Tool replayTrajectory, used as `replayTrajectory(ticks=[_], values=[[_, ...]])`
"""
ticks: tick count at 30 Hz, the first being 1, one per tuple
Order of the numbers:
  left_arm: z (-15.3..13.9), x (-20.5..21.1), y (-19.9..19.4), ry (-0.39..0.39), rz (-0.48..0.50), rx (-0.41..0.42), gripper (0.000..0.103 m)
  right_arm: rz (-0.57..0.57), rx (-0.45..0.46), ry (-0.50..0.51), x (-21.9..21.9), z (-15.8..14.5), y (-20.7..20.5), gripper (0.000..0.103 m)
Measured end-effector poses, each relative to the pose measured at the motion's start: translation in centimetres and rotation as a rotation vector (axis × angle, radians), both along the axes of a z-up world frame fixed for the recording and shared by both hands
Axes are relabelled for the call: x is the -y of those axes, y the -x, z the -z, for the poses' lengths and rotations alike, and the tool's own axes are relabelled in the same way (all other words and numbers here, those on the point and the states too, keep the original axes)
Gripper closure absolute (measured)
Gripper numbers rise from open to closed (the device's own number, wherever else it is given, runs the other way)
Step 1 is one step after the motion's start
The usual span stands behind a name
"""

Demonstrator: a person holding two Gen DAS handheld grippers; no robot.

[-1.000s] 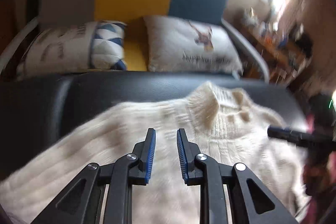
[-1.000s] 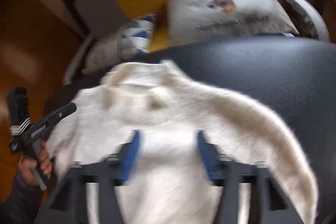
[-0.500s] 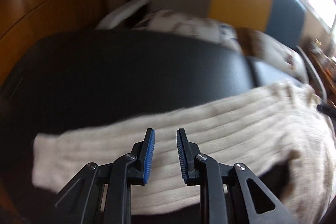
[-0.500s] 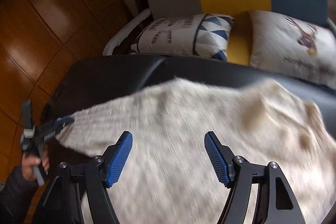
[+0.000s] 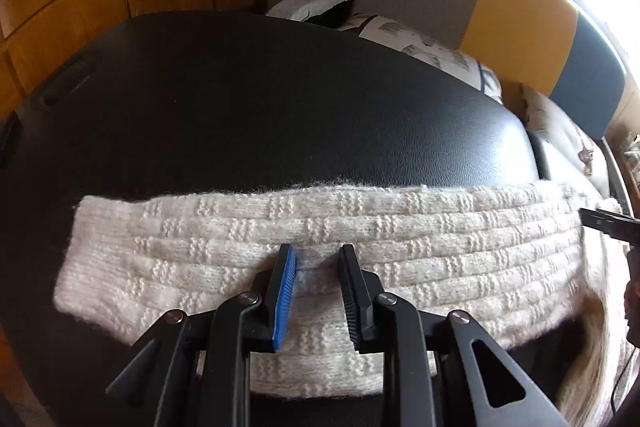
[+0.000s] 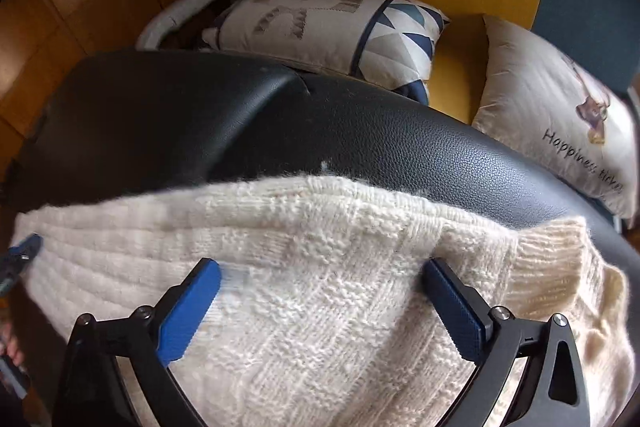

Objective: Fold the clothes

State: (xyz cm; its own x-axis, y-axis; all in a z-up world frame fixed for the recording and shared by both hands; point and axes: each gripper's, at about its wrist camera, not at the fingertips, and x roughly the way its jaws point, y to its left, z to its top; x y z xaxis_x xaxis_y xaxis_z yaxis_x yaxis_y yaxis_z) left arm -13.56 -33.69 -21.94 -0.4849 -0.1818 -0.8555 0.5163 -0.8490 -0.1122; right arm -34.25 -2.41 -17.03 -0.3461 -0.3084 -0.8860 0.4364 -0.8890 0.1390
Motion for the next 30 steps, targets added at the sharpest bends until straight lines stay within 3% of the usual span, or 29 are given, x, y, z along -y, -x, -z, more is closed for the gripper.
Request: replayTrajectory(ticks=[2, 5, 9, 13, 17, 19, 22, 23, 26, 30], values=[[-1.3, -0.7, -0.4, -0.137, 0.054, -0.067, 0.085, -0.005, -0.019, 0.066, -1.1, -1.7, -1.7, 0.002], [-2.7, -4.5, -1.2, -0.316, 0.241, -0.156, 0.083, -0.028, -0.055, 0.118, -1.9, -3.9, -5.2, 0.002], [-2.0, -10.9, -0.7, -0.486, 0.424, -0.139, 0.081, -0.065, -0.058, 0.079, -2.9, -4.6, -11.0, 0.002], [-0.7, -14.9, 0.4, -0.585, 0.469, -0.098, 0.078, -0.071, -0.023, 0.025, -3.9, -3.4, -15.0, 0.002], [0.0, -16.4, 1.7, -0.565, 0.447, -0.071, 0.078, -0.030, 0.021, -0.016, -5.8, -1.1, -17.1, 0.002], [-0.4, -17.3, 1.4, -0.541, 0.463, -0.086, 0.083, 0.015, 0.030, -0.070, -6.7, 0.5, -17.4, 0.002], [-0.3, -18.1, 1.5, -0.400, 0.474, -0.047, 0.095, 0.044, 0.005, -0.087, -8.1, 1.5, -18.5, 0.000], [-0.2, -18.3, 1.4, -0.366, 0.469, -0.033, 0.094, 0.055, 0.002, -0.083, -8.5, 1.6, -18.8, 0.000], [0.1, -18.0, 2.2, -0.374, 0.453, -0.019, 0.095, 0.079, -0.023, -0.076, -8.9, 1.8, -19.3, 0.000], [-1.0, -18.1, 2.0, -0.321, 0.400, -0.011, 0.089, 0.101, -0.070, -0.045, -9.2, 1.7, -19.7, 0.000]])
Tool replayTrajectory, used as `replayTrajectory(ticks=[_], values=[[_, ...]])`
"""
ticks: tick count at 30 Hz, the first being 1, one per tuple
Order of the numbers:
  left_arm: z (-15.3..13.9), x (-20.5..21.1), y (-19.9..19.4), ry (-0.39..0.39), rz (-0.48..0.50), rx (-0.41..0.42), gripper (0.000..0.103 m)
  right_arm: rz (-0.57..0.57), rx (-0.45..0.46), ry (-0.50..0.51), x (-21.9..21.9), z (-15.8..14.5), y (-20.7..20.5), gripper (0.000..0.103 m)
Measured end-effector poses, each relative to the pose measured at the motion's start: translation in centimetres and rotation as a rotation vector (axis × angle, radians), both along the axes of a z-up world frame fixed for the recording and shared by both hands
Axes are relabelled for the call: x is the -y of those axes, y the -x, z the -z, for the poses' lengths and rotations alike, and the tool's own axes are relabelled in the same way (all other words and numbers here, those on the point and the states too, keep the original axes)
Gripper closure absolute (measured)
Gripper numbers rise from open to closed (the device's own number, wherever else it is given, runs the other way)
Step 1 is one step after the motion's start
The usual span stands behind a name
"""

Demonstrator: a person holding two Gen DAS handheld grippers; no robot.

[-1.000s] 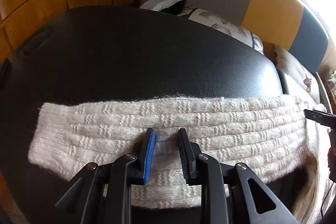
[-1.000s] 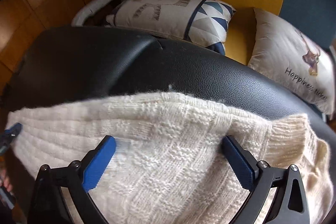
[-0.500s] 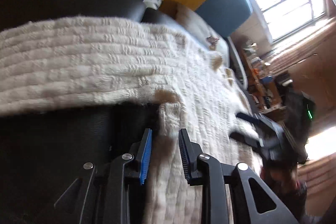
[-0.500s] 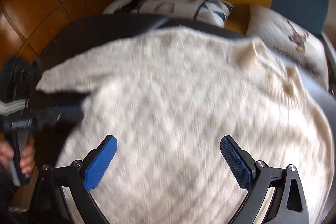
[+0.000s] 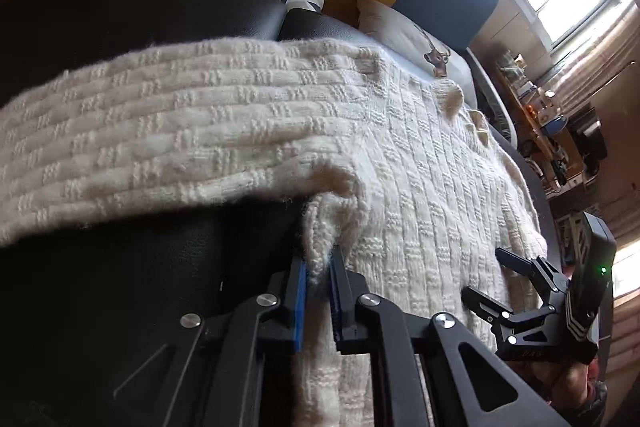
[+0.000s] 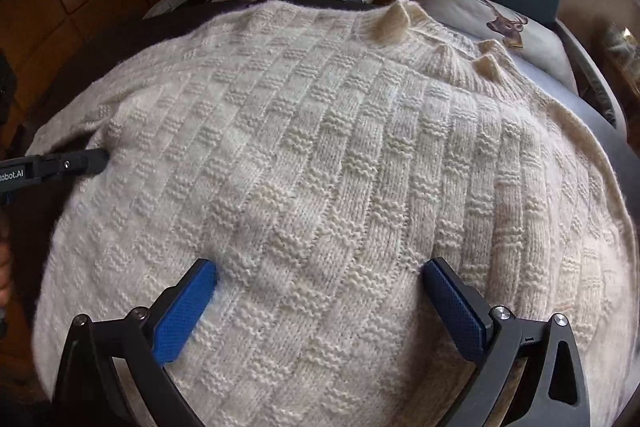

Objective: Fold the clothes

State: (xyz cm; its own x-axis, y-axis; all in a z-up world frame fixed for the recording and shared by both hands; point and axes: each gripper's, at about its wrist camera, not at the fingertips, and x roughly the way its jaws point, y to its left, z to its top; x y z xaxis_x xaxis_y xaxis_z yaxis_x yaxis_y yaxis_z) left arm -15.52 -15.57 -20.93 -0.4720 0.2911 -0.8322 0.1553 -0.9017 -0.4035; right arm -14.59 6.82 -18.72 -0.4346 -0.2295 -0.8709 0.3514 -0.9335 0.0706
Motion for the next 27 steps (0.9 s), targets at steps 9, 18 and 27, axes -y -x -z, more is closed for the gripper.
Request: replayTrajectory(ticks=[9, 18, 27], values=[[-5.3, -3.9, -6.1, 0.027, 0.016, -0.146, 0.081, 0.054, -0.067, 0.228, -7.4, -3.7, -5.2, 0.000], [-2.8, -14.3, -7.8, 0.127, 0.284, -0.091, 0.081, 0.344, -0.011, 0.335, -23.5, -3.9, -13.1, 0.000], [-0.6, -16.7, -8.3, 0.203, 0.328, -0.058, 0.077, 0.614, -0.038, 0.313, -33.2, -2.6, -19.2, 0.000]])
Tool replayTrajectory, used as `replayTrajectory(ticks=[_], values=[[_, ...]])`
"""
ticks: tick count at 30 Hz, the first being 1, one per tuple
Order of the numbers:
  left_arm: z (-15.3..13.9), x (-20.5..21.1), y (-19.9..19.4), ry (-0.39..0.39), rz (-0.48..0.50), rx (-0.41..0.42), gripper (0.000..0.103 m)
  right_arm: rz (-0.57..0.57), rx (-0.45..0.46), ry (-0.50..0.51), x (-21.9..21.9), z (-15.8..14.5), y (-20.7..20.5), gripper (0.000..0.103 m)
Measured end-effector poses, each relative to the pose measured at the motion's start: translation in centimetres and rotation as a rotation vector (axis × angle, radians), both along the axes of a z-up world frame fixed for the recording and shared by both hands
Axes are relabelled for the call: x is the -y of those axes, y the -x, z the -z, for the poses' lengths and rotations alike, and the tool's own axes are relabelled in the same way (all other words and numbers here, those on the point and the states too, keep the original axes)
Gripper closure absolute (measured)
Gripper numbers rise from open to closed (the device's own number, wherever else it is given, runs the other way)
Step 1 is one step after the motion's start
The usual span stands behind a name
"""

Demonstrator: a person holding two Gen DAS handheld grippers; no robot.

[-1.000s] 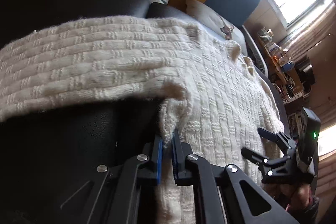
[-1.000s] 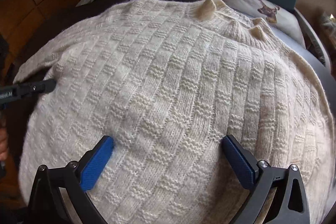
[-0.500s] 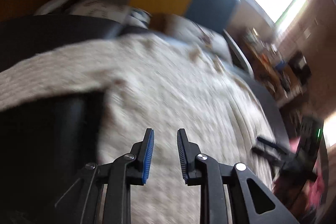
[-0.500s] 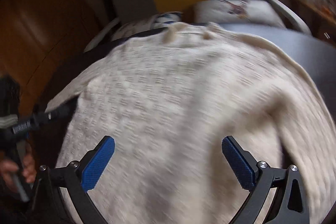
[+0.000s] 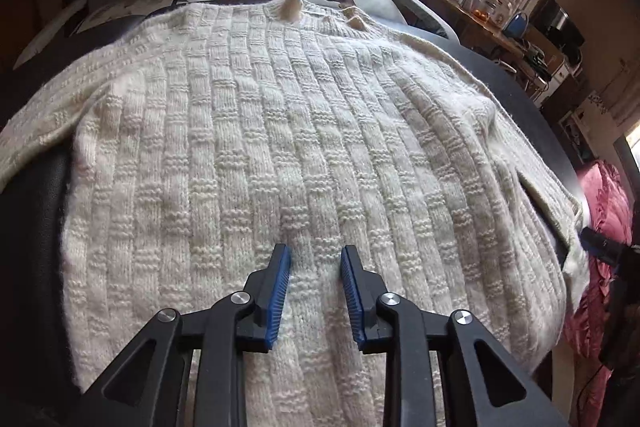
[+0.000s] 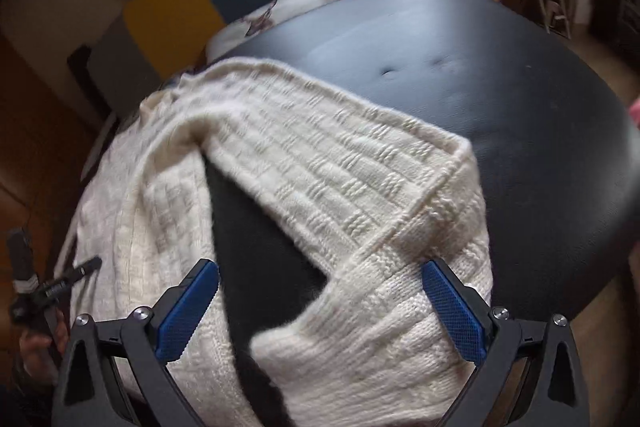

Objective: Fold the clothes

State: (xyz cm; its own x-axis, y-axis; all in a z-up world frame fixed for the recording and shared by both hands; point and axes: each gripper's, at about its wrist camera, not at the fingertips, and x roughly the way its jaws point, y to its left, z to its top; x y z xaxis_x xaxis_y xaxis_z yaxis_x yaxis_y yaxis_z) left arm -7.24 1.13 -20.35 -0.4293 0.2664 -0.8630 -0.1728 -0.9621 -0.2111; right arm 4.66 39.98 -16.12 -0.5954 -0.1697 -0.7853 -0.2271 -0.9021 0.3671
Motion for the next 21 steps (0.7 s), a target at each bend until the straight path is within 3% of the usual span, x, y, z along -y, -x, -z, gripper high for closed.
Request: replayTrajectory(ticks=[2, 6, 13, 16, 21], values=[[-0.1, 0.1, 0.1, 0.010, 0.010, -0.002, 0.076, 0.021, -0.019, -0.043, -0.5, -1.1, -0.9, 0.000], [-0.3, 0.1, -0.2, 0.024, 0.019, -0.016, 0.074, 0.018, -0.022, -0.223, 0.1, -3.0, -2.9, 0.000], [-0.2, -0.4, -0.3, 0.042, 0.022, -0.036, 0.071, -0.095, -0.022, -0.420, 4.3, -2.4, -4.6, 0.000], [-0.2, -0.5, -0.3, 0.038, 0.024, -0.039, 0.069, -0.136, -0.028, -0.448, 5.8, -1.4, -4.0, 0.000], [-0.2, -0.4, -0.4, 0.034, 0.039, -0.046, 0.067, -0.129, 0.077, -0.440, 5.5, 2.4, -2.9, 0.001]])
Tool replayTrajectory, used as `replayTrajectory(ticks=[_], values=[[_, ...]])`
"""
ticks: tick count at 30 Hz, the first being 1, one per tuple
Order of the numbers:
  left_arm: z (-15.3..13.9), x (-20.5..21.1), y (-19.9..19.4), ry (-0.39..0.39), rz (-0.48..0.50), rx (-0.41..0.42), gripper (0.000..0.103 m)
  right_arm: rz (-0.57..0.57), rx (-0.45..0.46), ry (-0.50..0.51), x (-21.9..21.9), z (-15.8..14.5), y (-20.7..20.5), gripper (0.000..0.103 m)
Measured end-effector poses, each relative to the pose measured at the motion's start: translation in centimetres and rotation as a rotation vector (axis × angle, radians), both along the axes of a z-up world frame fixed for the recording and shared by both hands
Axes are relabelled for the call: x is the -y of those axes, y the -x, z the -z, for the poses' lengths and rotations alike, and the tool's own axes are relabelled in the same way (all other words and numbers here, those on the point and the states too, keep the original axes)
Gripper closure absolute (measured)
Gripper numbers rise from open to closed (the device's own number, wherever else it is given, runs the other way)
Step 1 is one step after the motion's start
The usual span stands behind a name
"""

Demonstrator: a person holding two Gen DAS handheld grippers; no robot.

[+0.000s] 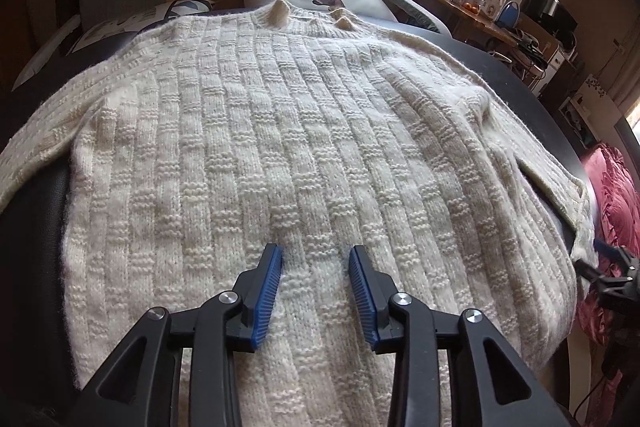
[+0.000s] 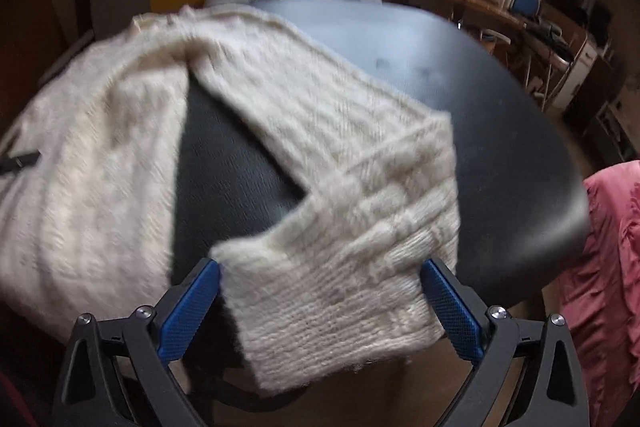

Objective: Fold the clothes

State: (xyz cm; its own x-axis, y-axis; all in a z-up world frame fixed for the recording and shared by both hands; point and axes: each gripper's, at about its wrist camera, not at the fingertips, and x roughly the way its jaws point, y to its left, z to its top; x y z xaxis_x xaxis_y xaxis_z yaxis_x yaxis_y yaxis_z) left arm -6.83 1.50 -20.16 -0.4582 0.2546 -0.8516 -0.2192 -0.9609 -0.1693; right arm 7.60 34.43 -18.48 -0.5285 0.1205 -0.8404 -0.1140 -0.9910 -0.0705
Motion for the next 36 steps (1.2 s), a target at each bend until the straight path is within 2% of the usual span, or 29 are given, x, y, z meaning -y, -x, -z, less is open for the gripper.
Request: replayTrajectory(ticks=[2, 5, 6, 7, 8, 9, 12, 16, 19, 22, 23, 24, 25, 27, 29, 31, 34, 36], values=[[0.0, 0.1, -0.1, -0.012, 0.000, -0.002, 0.066, 0.007, -0.029, 0.011, -0.2, -0.1, -0.5, 0.002], [0.1, -0.1, -0.2, -0.020, 0.001, -0.008, 0.059, 0.052, -0.045, 0.014, -0.8, -0.5, -0.8, 0.020], [0.1, -0.4, -0.3, -0.007, 0.005, -0.014, 0.058, 0.063, -0.049, 0.013, -1.0, -0.7, -1.0, 0.038], [0.1, -0.7, -0.4, 0.012, 0.011, -0.021, 0.058, 0.076, -0.051, 0.010, -1.3, -1.0, -1.1, 0.065], [0.0, -0.8, -0.5, 0.024, 0.016, -0.027, 0.057, 0.091, -0.051, 0.014, -1.8, -1.3, -1.3, 0.076], [0.0, -0.9, -0.5, 0.032, 0.018, -0.031, 0.057, 0.106, -0.058, 0.050, -2.6, -1.7, -1.5, 0.083], [0.0, -0.8, -0.4, 0.021, 0.014, -0.025, 0.057, 0.155, -0.092, 0.166, -5.1, -3.0, -2.1, 0.083], [0.0, -0.4, -0.2, -0.008, 0.013, -0.010, 0.057, 0.279, -0.201, 0.309, -10.5, -5.2, -2.5, 0.083], [0.1, -0.4, -0.1, -0.006, 0.011, -0.008, 0.057, 0.380, -0.194, 0.376, -14.9, -3.7, -2.2, 0.082], [0.1, -0.7, -0.1, 0.013, 0.014, -0.009, 0.057, 0.459, -0.165, 0.473, -17.8, -1.1, -2.8, 0.073], [0.0, -0.8, -0.1, 0.017, 0.013, -0.005, 0.057, 0.474, -0.183, 0.506, -18.4, -0.9, -3.4, 0.070], [0.0, -0.8, 0.0, 0.019, 0.014, 0.004, 0.057, 0.485, -0.214, 0.515, -18.7, -1.3, -4.1, 0.060], [-0.2, -0.8, 0.2, 0.014, 0.017, 0.020, 0.057, 0.490, -0.248, 0.497, -18.8, -2.1, -4.8, 0.048], [-0.5, -0.3, 0.9, -0.028, 0.014, 0.060, 0.058, 0.498, -0.310, 0.427, -18.7, -4.3, -6.2, 0.035], [-1.4, 0.2, 1.8, -0.101, 0.007, 0.088, 0.060, 0.481, -0.347, 0.363, -18.3, -6.6, -6.7, 0.032], [-3.2, -0.5, 2.8, -0.138, 0.038, 0.058, 0.060, 0.417, -0.360, 0.355, -17.2, -8.3, -6.2, 0.032], [-5.9, -3.7, 4.4, -0.144, 0.140, -0.012, 0.060, 0.312, -0.279, 0.317, -14.3, -8.2, -3.1, 0.032], [-7.4, -7.2, 5.6, -0.158, 0.234, -0.032, 0.060, 0.294, -0.201, 0.294, -12.9, -6.9, -0.7, 0.032]])
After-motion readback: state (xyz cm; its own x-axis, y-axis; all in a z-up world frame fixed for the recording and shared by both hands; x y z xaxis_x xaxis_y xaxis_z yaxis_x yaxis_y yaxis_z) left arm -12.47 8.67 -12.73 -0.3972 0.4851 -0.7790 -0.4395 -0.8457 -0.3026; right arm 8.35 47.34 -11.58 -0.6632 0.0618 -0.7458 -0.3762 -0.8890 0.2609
